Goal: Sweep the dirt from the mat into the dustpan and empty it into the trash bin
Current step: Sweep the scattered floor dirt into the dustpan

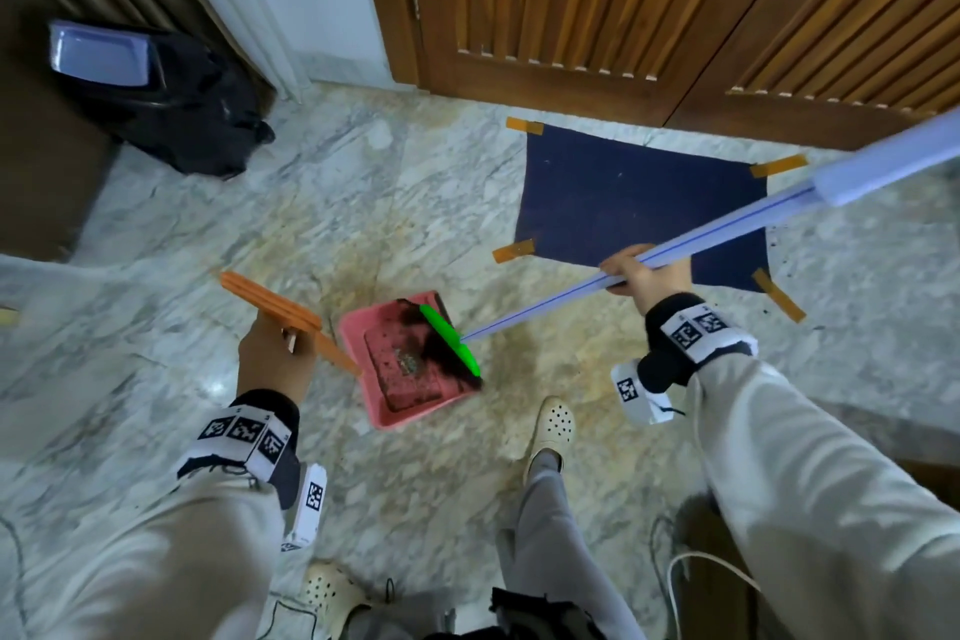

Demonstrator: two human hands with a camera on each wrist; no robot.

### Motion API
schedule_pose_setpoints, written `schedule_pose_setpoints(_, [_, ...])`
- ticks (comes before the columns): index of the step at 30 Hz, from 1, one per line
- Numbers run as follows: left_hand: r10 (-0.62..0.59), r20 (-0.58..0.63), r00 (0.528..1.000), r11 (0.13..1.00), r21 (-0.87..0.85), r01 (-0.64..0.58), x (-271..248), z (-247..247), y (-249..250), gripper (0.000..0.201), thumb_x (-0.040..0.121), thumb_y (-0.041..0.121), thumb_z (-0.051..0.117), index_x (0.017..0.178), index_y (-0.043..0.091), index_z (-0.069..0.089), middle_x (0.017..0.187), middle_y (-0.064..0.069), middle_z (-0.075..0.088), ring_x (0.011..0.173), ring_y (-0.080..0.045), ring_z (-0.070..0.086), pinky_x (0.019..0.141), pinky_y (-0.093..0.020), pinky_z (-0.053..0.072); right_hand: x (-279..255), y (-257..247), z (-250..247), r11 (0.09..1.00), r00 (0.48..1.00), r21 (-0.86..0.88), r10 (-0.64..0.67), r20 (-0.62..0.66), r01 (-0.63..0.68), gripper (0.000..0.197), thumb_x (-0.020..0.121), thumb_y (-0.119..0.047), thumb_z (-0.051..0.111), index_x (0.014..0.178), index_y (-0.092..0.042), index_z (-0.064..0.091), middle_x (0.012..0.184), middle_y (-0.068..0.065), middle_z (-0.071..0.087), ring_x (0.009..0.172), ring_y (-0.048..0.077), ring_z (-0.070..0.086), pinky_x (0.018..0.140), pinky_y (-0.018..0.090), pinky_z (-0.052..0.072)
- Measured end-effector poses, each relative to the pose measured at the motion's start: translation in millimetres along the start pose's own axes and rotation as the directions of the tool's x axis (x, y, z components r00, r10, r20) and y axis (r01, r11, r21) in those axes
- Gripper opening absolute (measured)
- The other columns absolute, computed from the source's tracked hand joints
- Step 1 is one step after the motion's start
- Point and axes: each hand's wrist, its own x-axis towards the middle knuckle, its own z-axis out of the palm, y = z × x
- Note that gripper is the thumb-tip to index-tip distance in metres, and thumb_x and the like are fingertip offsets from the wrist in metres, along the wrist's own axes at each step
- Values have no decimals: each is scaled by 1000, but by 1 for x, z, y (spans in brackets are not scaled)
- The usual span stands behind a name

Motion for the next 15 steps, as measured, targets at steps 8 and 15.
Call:
schedule_pose_setpoints(8, [39,-14,999,999,-34,-40,2,1,-3,13,88,1,49,92,13,51,97,-12,62,90,-28,58,79,-36,46,14,-37,-49,1000,969,-19,1,-246,-6,12,69,-8,61,58,-6,59,53,10,60,53,28,63,63,43,60])
schedule_pose_setpoints(15, [25,36,999,999,-30,-23,1,9,8,17,90,4,45,105,4,51,98,-15,60,86,-29,59,71,-34,45,-8,-26,-19,986,961,-165,-51,-271,6,21,71,-16,65,53,-25,60,60,6,62,69,33,67,73,48,58])
